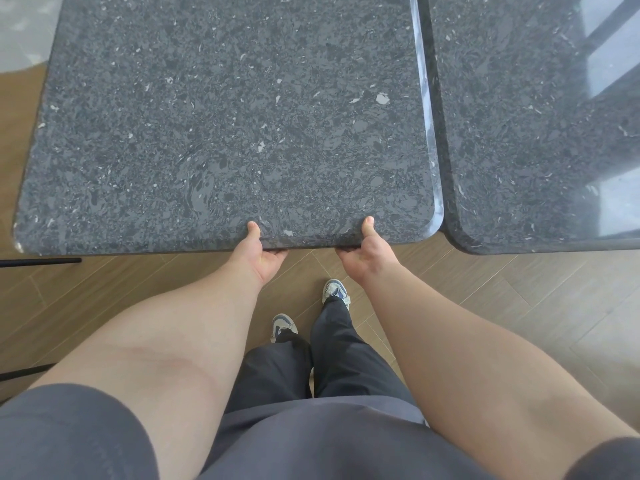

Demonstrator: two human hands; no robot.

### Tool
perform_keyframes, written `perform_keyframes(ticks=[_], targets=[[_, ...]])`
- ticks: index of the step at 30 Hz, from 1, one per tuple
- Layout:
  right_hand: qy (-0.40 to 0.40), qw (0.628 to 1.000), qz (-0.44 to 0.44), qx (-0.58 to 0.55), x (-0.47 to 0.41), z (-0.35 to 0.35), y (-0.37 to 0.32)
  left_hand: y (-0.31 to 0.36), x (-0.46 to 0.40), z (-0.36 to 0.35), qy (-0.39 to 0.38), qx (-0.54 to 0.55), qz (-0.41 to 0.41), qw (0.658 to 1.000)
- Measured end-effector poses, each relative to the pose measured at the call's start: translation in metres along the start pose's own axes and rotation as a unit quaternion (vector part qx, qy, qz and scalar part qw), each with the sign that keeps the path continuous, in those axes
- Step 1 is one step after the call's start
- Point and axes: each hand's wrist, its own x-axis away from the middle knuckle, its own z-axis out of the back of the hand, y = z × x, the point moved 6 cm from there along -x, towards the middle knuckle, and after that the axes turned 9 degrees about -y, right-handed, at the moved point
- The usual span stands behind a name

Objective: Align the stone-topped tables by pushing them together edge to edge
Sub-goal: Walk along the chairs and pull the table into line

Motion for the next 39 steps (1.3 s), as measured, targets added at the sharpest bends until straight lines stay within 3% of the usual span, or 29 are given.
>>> perform_keyframes(ticks=[39], targets=[[0.006, 1.000, 0.013, 0.008, 0.025, 0.019, 0.010, -0.013, 0.024, 0.017, 0.004, 0.009, 0.004, 1.000]])
